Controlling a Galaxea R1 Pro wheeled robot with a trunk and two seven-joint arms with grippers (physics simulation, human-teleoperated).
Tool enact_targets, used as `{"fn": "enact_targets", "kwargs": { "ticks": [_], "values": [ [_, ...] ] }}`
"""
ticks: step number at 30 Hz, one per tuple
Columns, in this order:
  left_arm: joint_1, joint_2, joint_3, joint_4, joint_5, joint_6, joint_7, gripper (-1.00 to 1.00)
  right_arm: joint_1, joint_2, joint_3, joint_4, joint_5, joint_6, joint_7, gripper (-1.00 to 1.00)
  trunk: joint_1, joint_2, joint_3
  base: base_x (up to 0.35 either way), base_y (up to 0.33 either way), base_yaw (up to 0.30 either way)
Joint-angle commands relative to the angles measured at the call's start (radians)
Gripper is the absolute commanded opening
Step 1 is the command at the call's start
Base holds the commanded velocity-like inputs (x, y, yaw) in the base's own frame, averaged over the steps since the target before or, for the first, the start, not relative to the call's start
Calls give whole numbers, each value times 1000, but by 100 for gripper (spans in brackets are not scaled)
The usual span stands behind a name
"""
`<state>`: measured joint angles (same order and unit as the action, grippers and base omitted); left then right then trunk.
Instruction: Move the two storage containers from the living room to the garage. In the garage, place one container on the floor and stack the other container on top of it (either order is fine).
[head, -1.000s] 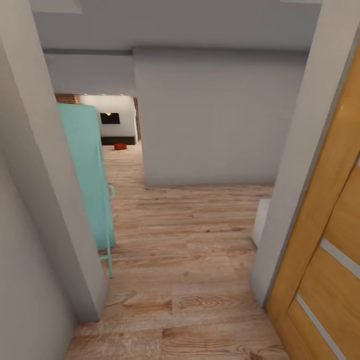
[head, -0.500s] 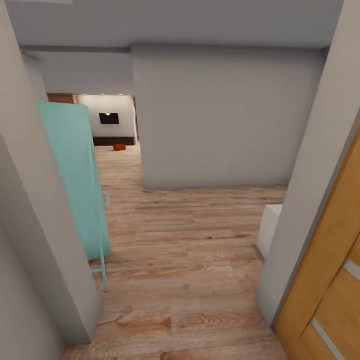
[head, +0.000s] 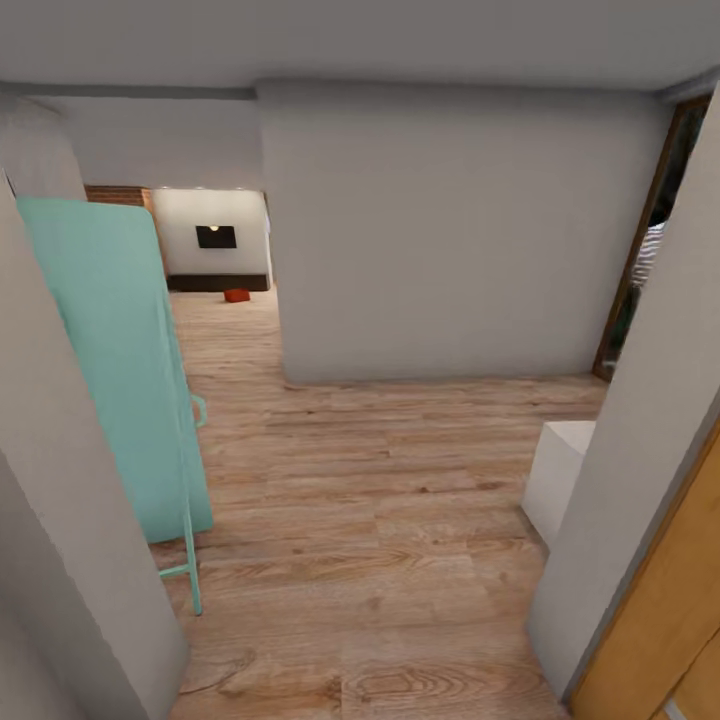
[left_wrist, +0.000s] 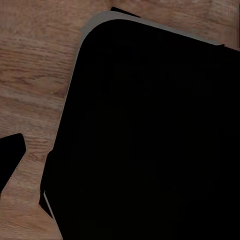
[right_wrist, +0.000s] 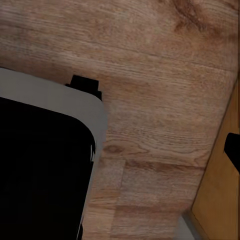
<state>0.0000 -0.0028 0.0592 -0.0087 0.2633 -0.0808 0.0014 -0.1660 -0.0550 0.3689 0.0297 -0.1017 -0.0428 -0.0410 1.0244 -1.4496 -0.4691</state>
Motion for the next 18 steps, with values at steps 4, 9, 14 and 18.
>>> {"fn": "enact_targets", "kwargs": {
  "ticks": [4, 9, 14, 18],
  "values": [
    [0, 0, 5, 0, 2, -2, 0, 100, -1, 2, 9, 3, -10, 3, 0, 100, 1, 0, -1, 322, 0, 0],
    [0, 0, 4, 0, 2, 0, 0, 100, -1, 3, 9, 3, -9, 3, 0, 100, 1, 0, -1, 322, 0, 0],
    [0, 0, 3, 0, 1, 1, 0, 100, -1, 3, 10, 3, -6, -4, 0, 100, 1, 0, -1, 322, 0, 0],
    [0, 0, 3, 0, 1, 1, 0, 100, -1, 5, 10, 3, -5, -6, 0, 100, 1, 0, -1, 322, 0, 0]
  ]
}}
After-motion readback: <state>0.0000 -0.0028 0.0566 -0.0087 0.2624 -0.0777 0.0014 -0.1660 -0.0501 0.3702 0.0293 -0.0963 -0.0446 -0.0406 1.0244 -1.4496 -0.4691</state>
